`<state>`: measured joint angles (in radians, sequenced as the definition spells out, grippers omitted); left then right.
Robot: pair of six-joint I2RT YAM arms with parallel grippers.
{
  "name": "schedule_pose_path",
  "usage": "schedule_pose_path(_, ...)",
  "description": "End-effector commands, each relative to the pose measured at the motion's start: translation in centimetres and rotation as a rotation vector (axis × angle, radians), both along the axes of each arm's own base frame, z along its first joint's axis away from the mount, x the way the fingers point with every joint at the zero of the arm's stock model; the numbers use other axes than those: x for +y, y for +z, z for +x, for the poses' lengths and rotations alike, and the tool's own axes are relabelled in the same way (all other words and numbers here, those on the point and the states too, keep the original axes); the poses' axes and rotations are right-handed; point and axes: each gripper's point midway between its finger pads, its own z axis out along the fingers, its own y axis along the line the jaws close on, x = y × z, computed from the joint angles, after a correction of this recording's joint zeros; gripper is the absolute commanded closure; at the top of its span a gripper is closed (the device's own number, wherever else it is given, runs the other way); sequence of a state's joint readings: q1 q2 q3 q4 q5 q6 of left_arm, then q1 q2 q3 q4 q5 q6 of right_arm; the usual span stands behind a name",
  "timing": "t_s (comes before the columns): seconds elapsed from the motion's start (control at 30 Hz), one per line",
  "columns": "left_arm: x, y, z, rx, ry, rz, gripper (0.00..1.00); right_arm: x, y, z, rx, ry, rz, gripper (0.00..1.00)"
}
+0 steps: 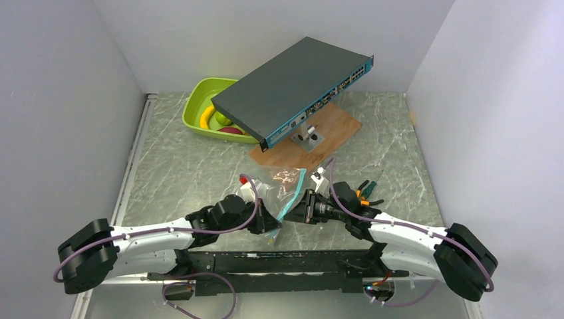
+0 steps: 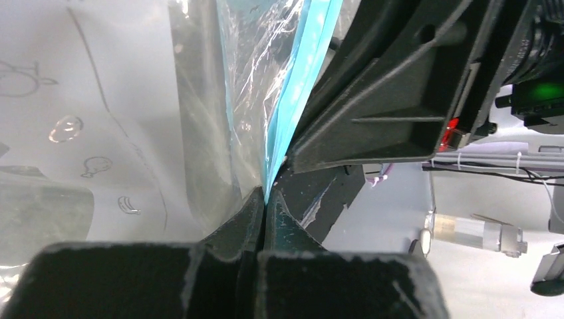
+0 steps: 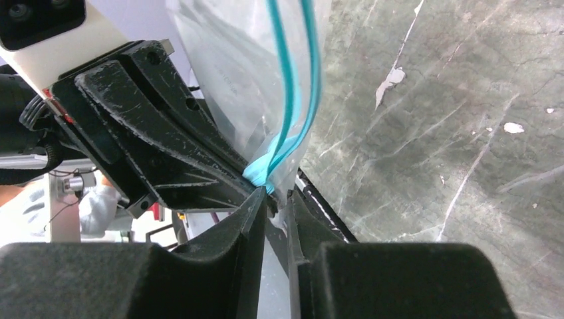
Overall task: Place the food in the zip-top bag and seal the zipper
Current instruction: Open the zipper of the food storage bag.
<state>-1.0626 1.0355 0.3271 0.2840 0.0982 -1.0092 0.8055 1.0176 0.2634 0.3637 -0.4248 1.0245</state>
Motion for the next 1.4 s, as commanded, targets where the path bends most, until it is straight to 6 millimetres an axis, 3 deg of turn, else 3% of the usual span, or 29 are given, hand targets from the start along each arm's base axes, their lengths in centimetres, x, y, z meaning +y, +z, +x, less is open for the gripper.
schedule_pose_path(0.0,-1.0,2.9,-0.1,-0.014,-0.016,-0.131,1.0,1.3,2.6,1.4,-0.067,-0.028,0.055,0.81)
schedule_pose_path(0.27,-0.9,3.6,-0.4,-0.013,-0.021,-0.159,1.0,1.6,2.5,1.8,-0.056,-0.048,0.06,0.81)
schedule_pose_path(0.67,-1.7,3.3,-1.1,0.022,-0.061,-0.203,1.0,2.6,5.6,3.3,-0.057,-0.111,0.187,0.73)
schedule_pose_path(0.87,-1.8,3.8,-1.4,0.017,-0.071,-0.205,1.0,2.0,4.2,5.1,-0.052,-0.207,0.089,0.75)
schedule_pose_path(0.97,-2.0,4.0,-1.6,0.014,-0.082,-0.204,1.0,2.2,4.6,5.9,-0.088,-0.22,0.087,0.75)
schedule_pose_path(1.0,-2.0,4.0,-1.6,0.014,-0.086,-0.202,1.0,2.5,5.1,6.0,-0.099,-0.212,0.101,0.76)
schedule_pose_path(1.07,-2.2,4.0,-1.8,0.011,-0.095,-0.199,1.0,3.1,5.8,5.9,-0.116,-0.188,0.124,0.95)
schedule_pose_path(1.1,-2.2,4.1,-1.8,0.011,-0.098,-0.197,1.0,3.4,5.7,5.8,-0.122,-0.184,0.111,1.0)
schedule_pose_path(1.13,-2.2,4.1,-1.8,0.01,-0.098,-0.194,0.99,3.4,5.4,6.1,-0.131,-0.198,0.081,1.0)
schedule_pose_path(1.2,-2.1,4.2,-1.7,0.002,-0.091,-0.176,0.87,3.4,5.4,6.1,-0.175,-0.199,0.043,1.0)
schedule_pose_path(1.33,-0.4,3.0,-1.0,-0.031,-0.009,0.028,0.48,2.6,5.2,6.1,-0.213,-0.212,-0.039,1.0)
schedule_pose_path(1.37,-0.1,3.5,-0.8,-0.054,0.007,0.072,0.41,2.4,5.2,6.0,-0.218,-0.212,-0.056,1.0)
